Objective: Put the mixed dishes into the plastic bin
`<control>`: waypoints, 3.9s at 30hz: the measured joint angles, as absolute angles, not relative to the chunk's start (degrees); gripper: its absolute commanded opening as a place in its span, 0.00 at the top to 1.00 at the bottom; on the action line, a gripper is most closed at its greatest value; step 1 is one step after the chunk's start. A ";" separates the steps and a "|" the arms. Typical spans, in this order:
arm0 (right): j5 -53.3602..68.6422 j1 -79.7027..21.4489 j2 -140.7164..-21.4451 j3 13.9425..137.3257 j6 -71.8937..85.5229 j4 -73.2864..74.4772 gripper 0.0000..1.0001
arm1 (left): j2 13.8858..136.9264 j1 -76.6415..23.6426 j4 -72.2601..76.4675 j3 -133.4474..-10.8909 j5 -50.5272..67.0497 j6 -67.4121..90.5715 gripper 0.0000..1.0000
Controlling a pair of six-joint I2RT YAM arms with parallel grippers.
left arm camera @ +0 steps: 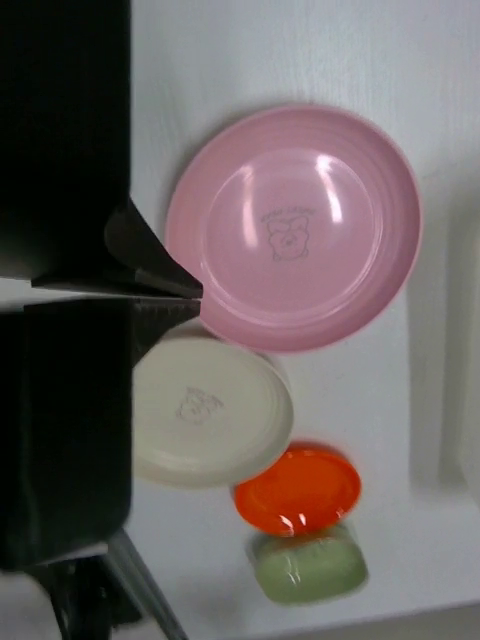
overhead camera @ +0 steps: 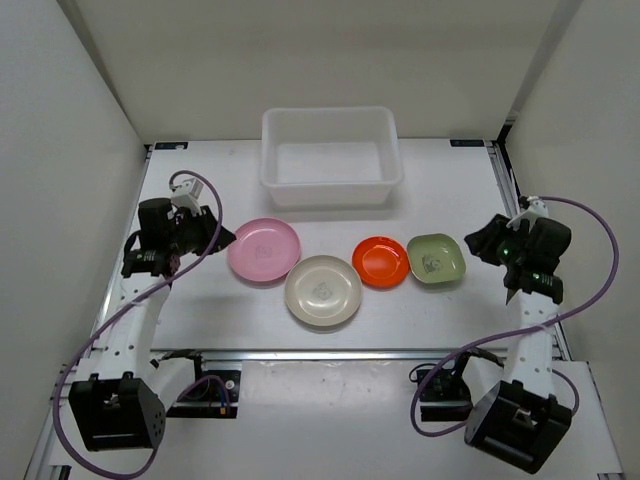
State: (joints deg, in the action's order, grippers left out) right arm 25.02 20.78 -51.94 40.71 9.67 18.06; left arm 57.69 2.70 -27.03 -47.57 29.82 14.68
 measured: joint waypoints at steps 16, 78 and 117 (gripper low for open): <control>22.44 20.97 -55.59 40.42 10.07 19.49 0.60 | 80.71 6.31 -33.78 -48.38 17.98 14.55 0.46; 24.60 17.93 -51.27 40.34 16.12 17.19 0.62 | 107.26 -13.82 16.69 -72.49 2.37 41.87 1.00; 12.56 19.81 -70.83 38.11 11.60 17.12 0.40 | 64.66 -3.90 -12.93 -50.76 7.88 28.99 0.38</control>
